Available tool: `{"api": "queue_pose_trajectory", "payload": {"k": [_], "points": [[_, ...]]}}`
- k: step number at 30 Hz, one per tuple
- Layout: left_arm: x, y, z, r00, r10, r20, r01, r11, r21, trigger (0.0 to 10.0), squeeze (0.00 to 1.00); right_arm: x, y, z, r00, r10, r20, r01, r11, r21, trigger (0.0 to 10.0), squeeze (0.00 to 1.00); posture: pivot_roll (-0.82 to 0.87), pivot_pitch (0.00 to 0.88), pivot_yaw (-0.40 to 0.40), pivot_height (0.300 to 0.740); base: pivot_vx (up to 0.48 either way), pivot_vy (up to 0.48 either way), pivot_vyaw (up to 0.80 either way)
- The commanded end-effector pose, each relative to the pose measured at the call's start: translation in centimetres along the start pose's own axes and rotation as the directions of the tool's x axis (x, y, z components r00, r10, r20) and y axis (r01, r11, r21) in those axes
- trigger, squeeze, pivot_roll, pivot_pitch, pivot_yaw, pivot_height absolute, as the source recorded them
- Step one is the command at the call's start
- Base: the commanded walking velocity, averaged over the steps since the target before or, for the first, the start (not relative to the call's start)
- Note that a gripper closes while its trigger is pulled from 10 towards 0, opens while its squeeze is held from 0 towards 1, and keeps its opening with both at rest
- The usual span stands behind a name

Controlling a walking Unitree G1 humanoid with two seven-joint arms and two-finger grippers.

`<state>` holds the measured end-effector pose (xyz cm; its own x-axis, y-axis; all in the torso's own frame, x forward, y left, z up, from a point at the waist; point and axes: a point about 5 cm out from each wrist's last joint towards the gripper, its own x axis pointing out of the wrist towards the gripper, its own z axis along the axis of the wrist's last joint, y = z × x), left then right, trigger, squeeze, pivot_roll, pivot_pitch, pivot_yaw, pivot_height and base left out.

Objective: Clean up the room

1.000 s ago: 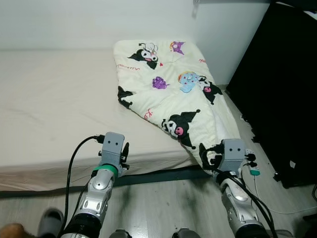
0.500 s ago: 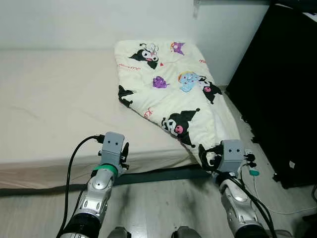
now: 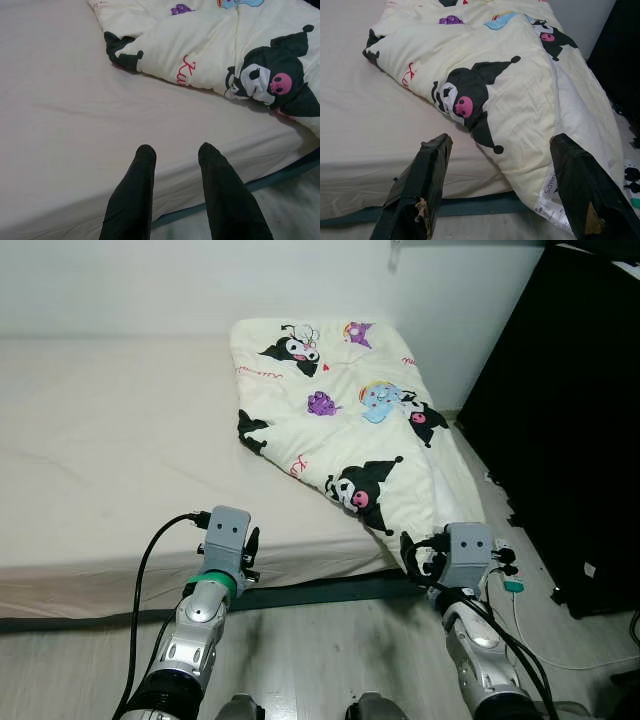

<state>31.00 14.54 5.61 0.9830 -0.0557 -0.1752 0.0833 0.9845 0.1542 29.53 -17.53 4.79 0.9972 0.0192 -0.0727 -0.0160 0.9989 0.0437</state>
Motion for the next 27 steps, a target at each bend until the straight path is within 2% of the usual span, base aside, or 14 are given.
{"api": "queue_pose_trajectory", "payload": {"k": [1,27], "points": [[-0.32,0.09,-0.64,1.0,-0.002,-0.021,0.002,1.0,0.003,10.0,0.0,-0.13,-0.23,-0.31,1.0,-0.006,-0.011,0.006,1.0,-0.003,10.0,0.0,-0.01,0.047,0.003,0.66,0.0,0.0,0.0],[-0.58,0.0,-1.12,0.999,-0.003,-0.038,0.004,1.0,0.01,10.0,0.0,-0.35,-0.25,-0.46,1.0,-0.003,-0.014,0.003,1.0,-0.005,10.0,0.0,-0.01,0.062,0.002,0.565,0.0,0.0,0.0]]}}
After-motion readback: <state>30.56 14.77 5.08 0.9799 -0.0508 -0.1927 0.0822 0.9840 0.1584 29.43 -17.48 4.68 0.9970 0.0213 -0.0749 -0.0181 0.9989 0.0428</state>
